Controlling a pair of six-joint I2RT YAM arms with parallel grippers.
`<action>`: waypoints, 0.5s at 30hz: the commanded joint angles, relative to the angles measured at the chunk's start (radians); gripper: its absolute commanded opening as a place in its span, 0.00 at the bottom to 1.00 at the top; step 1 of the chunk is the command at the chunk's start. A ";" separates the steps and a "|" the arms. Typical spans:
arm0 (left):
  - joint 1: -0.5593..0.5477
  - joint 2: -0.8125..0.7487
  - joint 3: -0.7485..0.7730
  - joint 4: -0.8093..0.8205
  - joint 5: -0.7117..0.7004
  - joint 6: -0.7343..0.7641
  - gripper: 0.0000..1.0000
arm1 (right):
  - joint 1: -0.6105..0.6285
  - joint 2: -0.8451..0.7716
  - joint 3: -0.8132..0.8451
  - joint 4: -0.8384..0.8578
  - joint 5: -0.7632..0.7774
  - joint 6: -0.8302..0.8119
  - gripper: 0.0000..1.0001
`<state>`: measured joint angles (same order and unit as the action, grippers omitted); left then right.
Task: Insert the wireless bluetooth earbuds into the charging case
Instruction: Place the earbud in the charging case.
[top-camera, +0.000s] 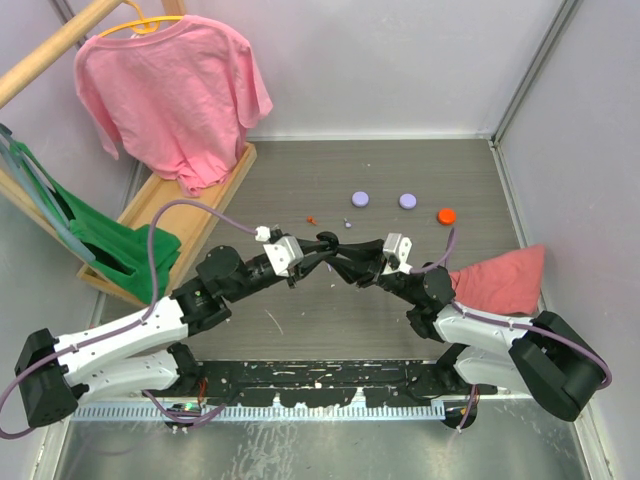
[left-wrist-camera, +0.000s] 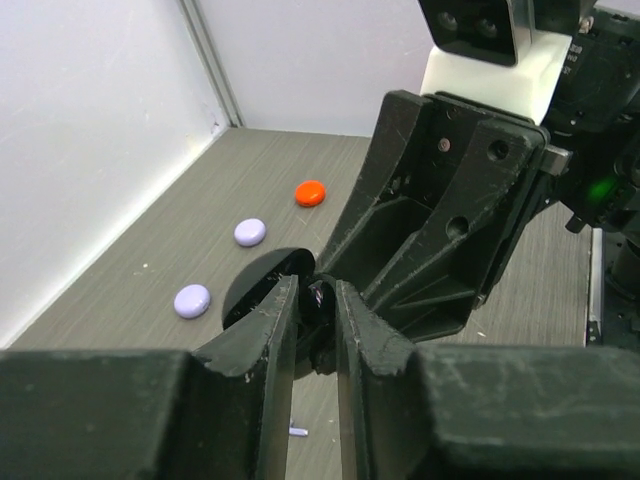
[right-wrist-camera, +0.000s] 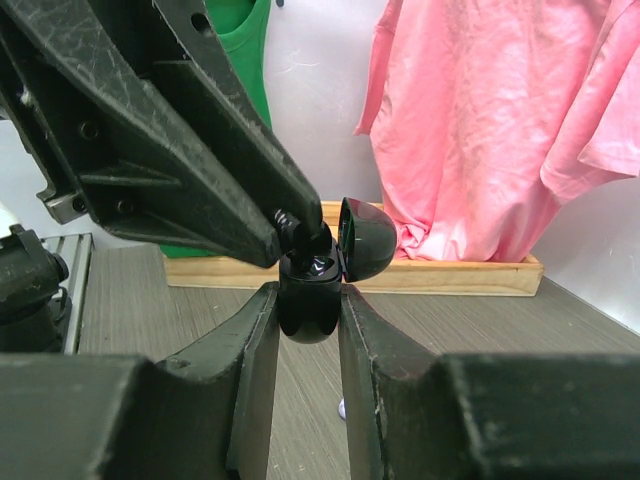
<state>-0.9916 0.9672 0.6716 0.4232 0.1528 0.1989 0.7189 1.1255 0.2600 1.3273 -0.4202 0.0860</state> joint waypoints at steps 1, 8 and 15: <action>-0.015 0.005 0.037 -0.042 0.003 -0.018 0.25 | 0.002 -0.023 0.029 0.096 0.030 -0.004 0.01; -0.016 -0.026 0.050 -0.073 0.005 -0.068 0.41 | 0.002 -0.019 0.020 0.096 0.044 -0.011 0.01; -0.016 -0.090 0.084 -0.171 -0.036 -0.148 0.48 | 0.002 -0.018 0.008 0.095 0.068 -0.020 0.01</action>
<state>-1.0042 0.9283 0.6956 0.3038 0.1505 0.1158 0.7189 1.1255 0.2600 1.3346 -0.3878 0.0818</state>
